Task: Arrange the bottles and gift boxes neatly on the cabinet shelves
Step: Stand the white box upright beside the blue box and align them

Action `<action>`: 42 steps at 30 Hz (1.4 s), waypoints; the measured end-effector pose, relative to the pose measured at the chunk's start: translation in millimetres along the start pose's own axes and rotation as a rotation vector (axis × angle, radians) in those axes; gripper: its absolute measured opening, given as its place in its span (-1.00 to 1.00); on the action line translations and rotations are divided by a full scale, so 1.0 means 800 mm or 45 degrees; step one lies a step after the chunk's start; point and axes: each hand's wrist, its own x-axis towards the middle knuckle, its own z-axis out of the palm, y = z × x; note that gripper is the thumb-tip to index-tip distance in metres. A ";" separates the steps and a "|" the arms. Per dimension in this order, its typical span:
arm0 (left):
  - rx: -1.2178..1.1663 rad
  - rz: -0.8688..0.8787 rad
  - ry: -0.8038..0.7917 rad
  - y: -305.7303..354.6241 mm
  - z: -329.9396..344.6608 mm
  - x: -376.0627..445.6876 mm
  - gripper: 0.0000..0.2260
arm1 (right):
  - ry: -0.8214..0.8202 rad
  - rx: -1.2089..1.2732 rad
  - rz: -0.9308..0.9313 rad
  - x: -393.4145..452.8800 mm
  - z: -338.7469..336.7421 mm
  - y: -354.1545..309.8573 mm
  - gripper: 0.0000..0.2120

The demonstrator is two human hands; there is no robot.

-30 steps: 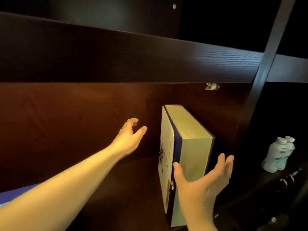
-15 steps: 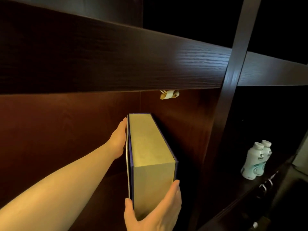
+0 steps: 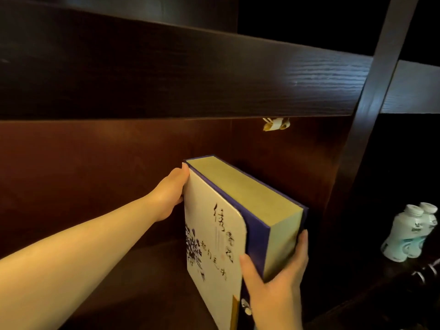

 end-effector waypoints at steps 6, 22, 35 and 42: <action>0.174 0.065 0.144 0.005 -0.056 -0.069 -0.65 | -0.320 0.324 -0.014 0.022 -0.021 0.002 0.03; 0.255 0.117 0.330 -0.019 -0.166 -0.267 -0.42 | -0.573 0.679 0.044 0.020 0.043 0.006 -0.42; 0.311 0.236 0.102 -0.019 -0.181 -0.263 -0.06 | -0.653 0.627 0.418 -0.019 0.052 0.048 -0.11; 0.345 0.300 0.141 -0.024 -0.189 -0.274 -0.15 | -0.591 0.650 0.516 -0.027 0.052 0.050 -0.54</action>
